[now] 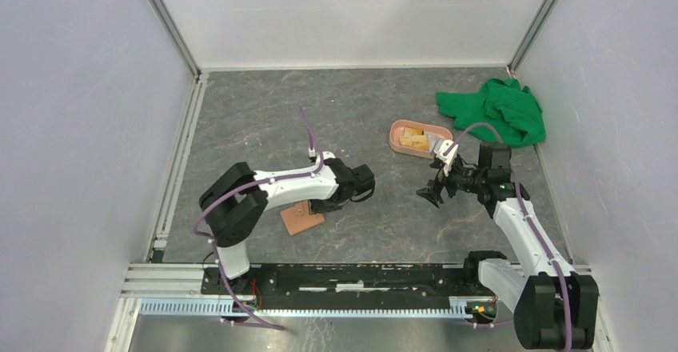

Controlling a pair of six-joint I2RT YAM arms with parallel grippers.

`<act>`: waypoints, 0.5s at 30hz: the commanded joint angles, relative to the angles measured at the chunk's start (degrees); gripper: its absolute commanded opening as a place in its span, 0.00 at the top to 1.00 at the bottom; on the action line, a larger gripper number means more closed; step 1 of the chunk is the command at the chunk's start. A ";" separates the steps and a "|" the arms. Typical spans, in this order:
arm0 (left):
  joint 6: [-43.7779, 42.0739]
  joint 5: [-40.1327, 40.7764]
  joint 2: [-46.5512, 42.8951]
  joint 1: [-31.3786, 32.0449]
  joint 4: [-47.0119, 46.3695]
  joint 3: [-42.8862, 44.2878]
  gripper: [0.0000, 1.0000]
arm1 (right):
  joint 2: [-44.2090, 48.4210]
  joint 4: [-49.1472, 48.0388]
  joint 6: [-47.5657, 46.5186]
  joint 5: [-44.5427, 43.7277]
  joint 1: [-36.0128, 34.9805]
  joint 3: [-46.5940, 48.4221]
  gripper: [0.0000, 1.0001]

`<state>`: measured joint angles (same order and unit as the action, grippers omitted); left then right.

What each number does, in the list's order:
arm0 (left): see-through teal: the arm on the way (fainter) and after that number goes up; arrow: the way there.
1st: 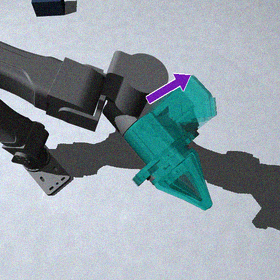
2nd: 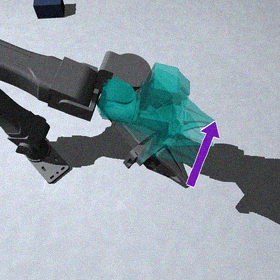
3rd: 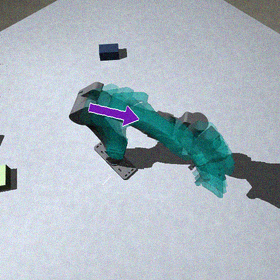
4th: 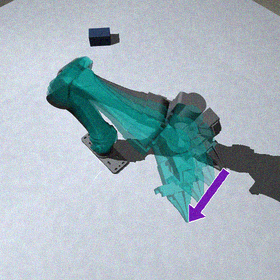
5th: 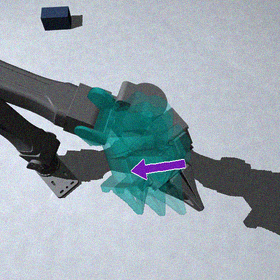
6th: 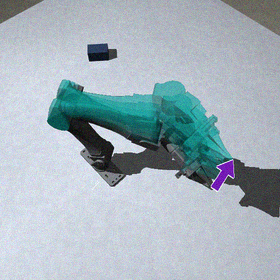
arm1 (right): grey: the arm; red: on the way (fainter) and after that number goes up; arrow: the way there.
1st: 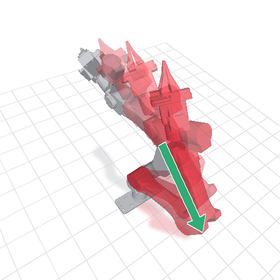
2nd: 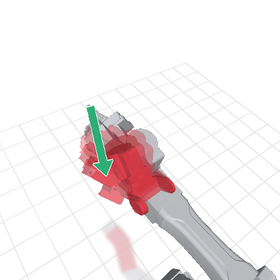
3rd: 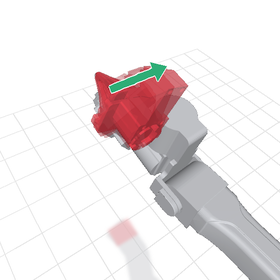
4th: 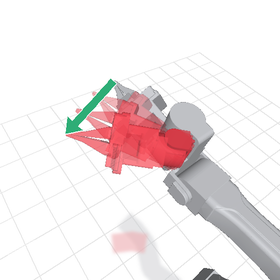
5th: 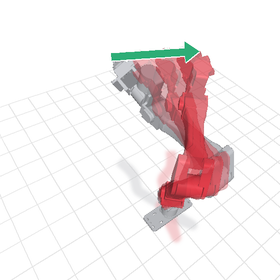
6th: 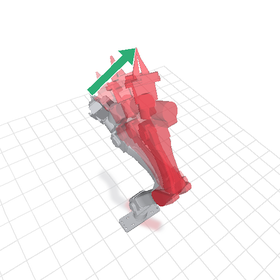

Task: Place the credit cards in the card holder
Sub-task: Open the card holder at the center of the board.

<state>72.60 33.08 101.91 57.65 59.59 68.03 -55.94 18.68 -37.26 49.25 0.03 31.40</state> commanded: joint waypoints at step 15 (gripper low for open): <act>-5.43 3.01 3.64 1.00 3.54 2.60 0.89 | 0.22 -0.49 -1.21 -1.44 -2.15 2.26 0.02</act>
<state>70.11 34.48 107.07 58.22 64.07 69.47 -55.94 18.70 -37.60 48.34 -1.78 31.40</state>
